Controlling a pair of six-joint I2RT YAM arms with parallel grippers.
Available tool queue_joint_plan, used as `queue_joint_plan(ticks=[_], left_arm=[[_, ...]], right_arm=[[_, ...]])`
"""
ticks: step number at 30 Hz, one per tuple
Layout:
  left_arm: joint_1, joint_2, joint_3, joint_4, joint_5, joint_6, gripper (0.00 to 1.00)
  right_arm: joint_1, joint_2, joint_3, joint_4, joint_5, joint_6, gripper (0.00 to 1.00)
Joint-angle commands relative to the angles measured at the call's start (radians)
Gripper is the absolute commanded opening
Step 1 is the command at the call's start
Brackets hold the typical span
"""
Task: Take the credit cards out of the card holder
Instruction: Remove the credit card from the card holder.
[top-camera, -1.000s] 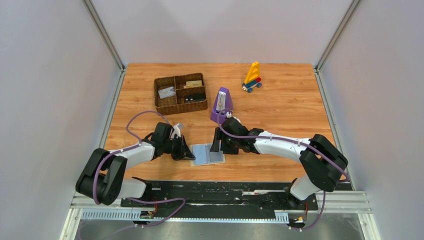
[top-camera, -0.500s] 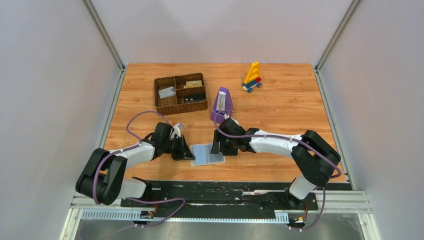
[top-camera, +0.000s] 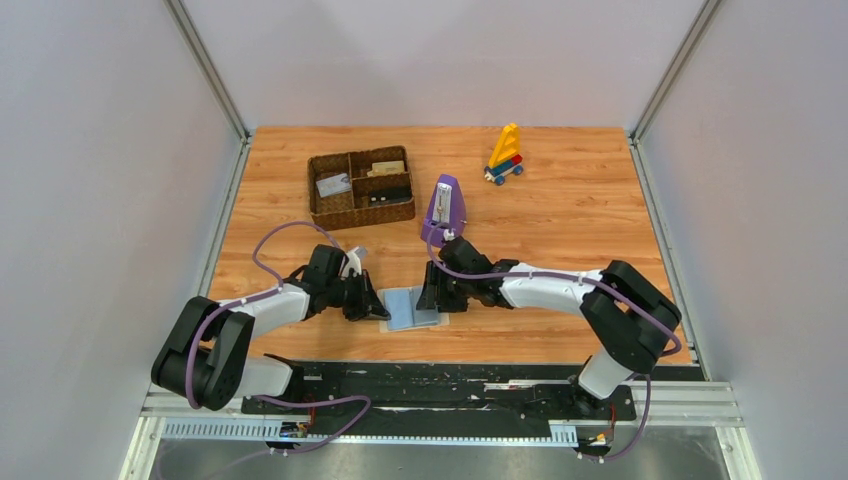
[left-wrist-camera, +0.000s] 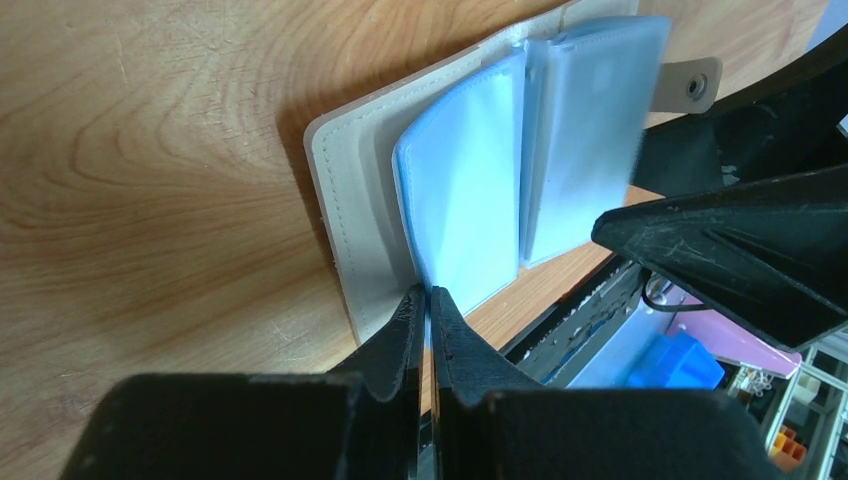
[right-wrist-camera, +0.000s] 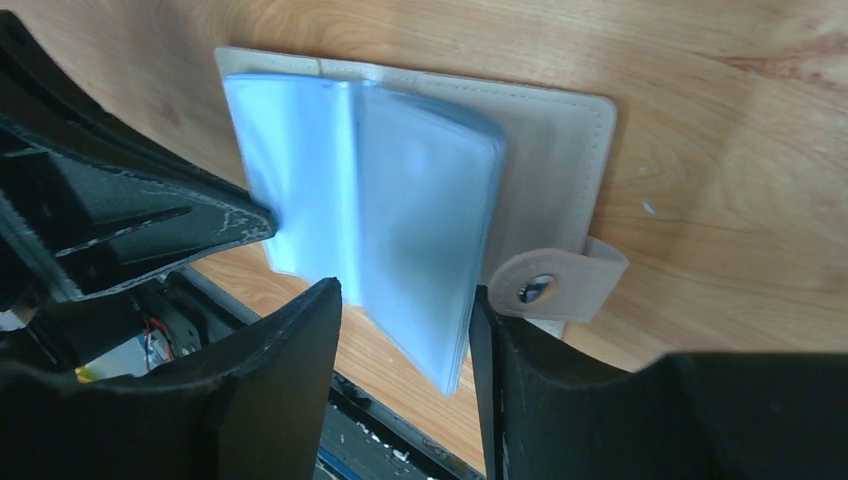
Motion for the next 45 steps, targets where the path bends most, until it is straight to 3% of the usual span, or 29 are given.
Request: queue_joint_plan(ticks=[1, 9, 20, 27, 33, 40, 45], left_arm=[[-0.011, -0.003, 0.002, 0.034, 0.015, -0.006, 0.08], [-0.016, -0.014, 0.003, 0.032, 0.017, -0.012, 0.08], [-0.017, -0.1, 0.011, -0.028, -0.002, -0.029, 0.14], [-0.017, -0.196, 0.044, -0.132, -0.075, -0.044, 0.23], [-0.017, -0.215, 0.066, -0.165, -0.079, -0.041, 0.27], [-0.017, -0.226, 0.111, -0.189, -0.069, -0.027, 0.29], [-0.018, -0.217, 0.131, -0.184, -0.052, -0.025, 0.29]], right_arm=[[0.005, -0.057, 0.001, 0.101, -0.053, 0.006, 0.5], [0.009, -0.089, 0.015, 0.107, -0.08, 0.003, 0.45], [0.054, 0.016, 0.08, 0.134, -0.139, -0.006, 0.4], [0.058, 0.032, 0.075, 0.097, -0.075, -0.013, 0.21], [0.058, 0.018, 0.062, 0.025, 0.025, -0.017, 0.21], [0.06, -0.003, 0.051, 0.045, 0.014, -0.022, 0.24], [0.06, -0.021, 0.036, 0.077, 0.0, -0.018, 0.2]])
